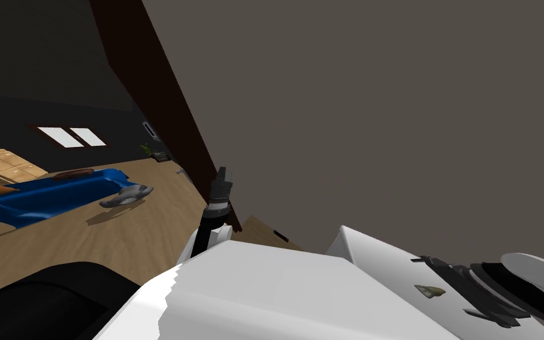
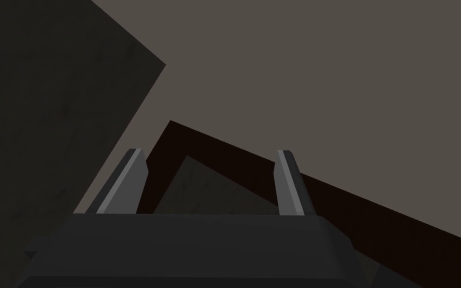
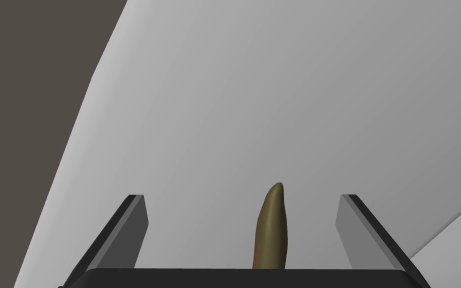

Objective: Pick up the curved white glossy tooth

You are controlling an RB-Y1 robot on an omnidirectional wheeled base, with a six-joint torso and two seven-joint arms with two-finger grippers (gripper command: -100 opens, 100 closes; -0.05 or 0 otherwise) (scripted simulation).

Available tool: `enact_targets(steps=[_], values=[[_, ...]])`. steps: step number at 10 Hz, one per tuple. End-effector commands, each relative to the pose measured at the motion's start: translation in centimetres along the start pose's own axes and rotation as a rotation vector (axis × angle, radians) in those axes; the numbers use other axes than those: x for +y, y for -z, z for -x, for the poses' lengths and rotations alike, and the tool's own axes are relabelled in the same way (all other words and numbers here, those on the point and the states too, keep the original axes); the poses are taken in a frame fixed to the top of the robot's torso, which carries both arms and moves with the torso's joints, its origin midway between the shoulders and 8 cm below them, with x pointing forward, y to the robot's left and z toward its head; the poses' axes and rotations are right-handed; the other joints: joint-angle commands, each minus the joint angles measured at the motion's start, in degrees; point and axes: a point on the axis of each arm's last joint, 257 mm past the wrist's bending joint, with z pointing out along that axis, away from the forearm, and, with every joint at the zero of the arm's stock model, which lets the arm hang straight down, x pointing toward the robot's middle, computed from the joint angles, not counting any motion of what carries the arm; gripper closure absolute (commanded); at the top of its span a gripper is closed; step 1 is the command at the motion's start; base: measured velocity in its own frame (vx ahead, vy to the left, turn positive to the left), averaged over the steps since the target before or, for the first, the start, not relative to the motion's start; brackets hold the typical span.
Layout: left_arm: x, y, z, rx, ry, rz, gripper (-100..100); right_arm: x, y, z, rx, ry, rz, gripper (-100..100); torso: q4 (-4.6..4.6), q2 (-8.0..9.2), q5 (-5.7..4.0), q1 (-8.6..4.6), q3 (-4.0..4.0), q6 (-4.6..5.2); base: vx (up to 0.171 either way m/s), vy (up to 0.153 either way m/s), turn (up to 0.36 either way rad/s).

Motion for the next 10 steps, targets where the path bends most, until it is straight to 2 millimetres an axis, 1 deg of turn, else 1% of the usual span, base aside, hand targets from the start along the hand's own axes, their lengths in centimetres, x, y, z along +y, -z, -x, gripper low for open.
enact_targets(steps=[1,2,3,4,5,6,7,8,9,10], values=[[0.0,0.0,0.0,0.000,0.000,0.000,0,-0.3,0.0,0.5,-0.009,-0.037,-0.002,-100,0.00,0.00,0.00,0.00,0.00,0.00,0.000,0.014,0.005],[0.0,0.0,0.0,0.000,0.000,0.000,0,-0.3,0.0,0.5,-0.009,-0.046,-0.002,-100,0.00,-0.01,0.04,0.12,-0.01,0.01,0.003,0.014,-0.003],[0.0,0.0,0.0,0.000,0.000,0.000,0,-1.7,0.3,-0.2,0.042,0.015,0.007,-100,0.00,-0.02,0.06,0.15,-0.01,0.02,-0.016,-0.070,-0.115],[0.0,0.0,0.0,0.000,0.000,0.000,0,-1.5,-0.1,0.5,0.041,0.029,0.026,-100,0.01,0.03,0.02,-0.10,0.01,0.04,-0.033,-0.119,-0.082],[0.0,0.0,0.0,0.000,0.000,0.000,0,-2.1,-0.2,1.3,0.030,0.028,0.020,-100,0.02,0.09,-0.05,-0.30,0.05,0.03,-0.011,-0.068,-0.007],[0.0,0.0,0.0,0.000,0.000,0.000,0,-3.0,-0.3,2.5,0.012,0.022,0.008,-100,0.01,0.04,-0.04,-0.17,0.03,0.02,0.004,0.001,-0.011],[0.0,0.0,0.0,0.000,0.000,0.000,0,-3.0,-0.3,2.5,0.012,-0.017,0.008,-100,0.00,0.00,0.01,0.04,0.00,0.01,0.000,0.003,0.013],[0.0,0.0,0.0,0.000,0.000,0.000,0,-4.7,0.1,2.2,0.057,0.055,0.000,-100,0.00,-0.01,0.04,0.10,-0.01,0.01,0.021,-0.025,-0.100],[0.0,0.0,0.0,0.000,0.000,0.000,0,-4.2,-0.4,2.8,0.058,0.066,0.022,-100,-0.01,-0.08,0.04,0.04,-0.04,0.02,0.039,-0.031,-0.127],[0.0,0.0,0.0,0.000,0.000,0.000,0,-4.7,-0.5,3.6,0.049,0.068,0.016,-100,-0.03,-0.13,0.01,0.01,-0.07,0.04,0.014,-0.011,-0.045]])
